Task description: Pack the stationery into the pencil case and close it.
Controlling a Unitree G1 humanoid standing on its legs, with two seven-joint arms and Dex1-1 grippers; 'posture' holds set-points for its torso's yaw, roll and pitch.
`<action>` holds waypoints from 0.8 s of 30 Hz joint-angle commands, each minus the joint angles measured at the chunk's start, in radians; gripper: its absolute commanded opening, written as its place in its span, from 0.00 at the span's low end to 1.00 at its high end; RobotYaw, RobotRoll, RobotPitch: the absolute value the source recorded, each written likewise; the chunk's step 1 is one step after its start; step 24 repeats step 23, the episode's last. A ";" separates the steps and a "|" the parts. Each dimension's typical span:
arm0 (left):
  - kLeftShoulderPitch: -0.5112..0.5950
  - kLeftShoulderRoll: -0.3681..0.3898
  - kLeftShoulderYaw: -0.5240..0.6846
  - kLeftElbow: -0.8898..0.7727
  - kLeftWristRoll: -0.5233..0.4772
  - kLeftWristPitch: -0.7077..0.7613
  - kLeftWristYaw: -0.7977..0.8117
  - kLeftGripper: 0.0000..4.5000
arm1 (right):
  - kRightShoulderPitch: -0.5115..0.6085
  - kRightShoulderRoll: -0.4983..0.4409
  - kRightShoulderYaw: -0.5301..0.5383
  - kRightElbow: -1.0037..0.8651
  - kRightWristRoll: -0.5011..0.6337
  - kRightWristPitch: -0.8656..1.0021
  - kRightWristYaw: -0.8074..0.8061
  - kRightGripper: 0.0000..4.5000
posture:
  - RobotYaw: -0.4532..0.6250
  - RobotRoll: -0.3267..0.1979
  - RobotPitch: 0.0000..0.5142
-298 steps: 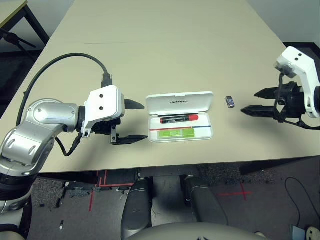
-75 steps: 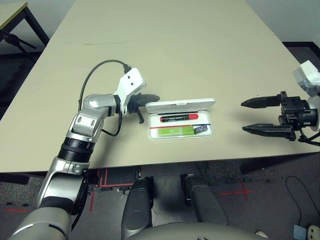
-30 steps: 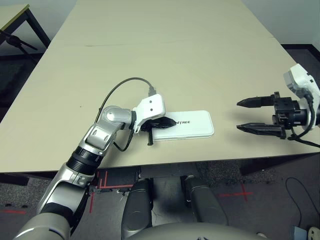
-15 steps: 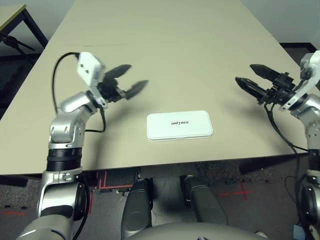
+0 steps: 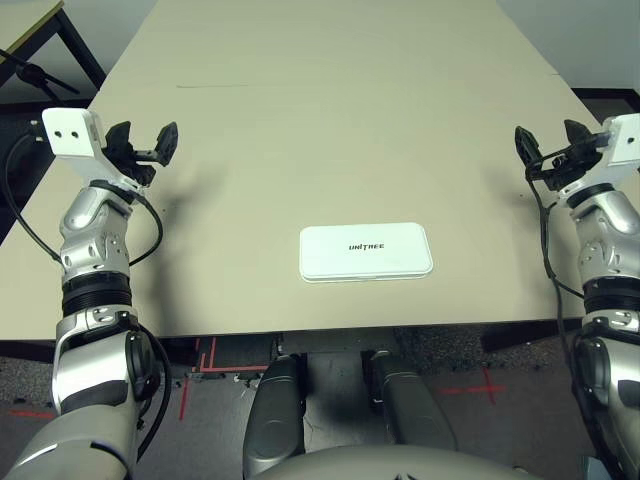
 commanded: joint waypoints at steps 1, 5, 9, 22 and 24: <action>-0.014 0.019 0.000 0.066 0.021 -0.055 0.012 1.00 | -0.019 -0.015 -0.020 0.068 -0.008 -0.038 -0.016 1.00 | 0.36 0.62 0.30; -0.026 0.024 -0.002 0.108 0.030 -0.094 0.034 1.00 | -0.037 -0.016 -0.017 0.112 -0.007 -0.057 -0.021 1.00 | 0.36 0.62 0.31; -0.030 0.028 0.003 0.123 0.030 -0.113 0.051 1.00 | -0.047 -0.017 -0.013 0.134 -0.007 -0.070 -0.014 1.00 | 0.36 0.62 0.33; 0.029 0.010 -0.016 0.031 0.029 -0.097 0.058 1.00 | -0.014 -0.005 -0.003 0.101 -0.004 -0.064 0.010 1.00 | 0.36 0.62 0.42; 0.030 0.009 -0.017 0.028 0.030 -0.096 0.058 1.00 | -0.013 -0.004 -0.002 0.098 -0.004 -0.064 0.012 1.00 | 0.36 0.62 0.42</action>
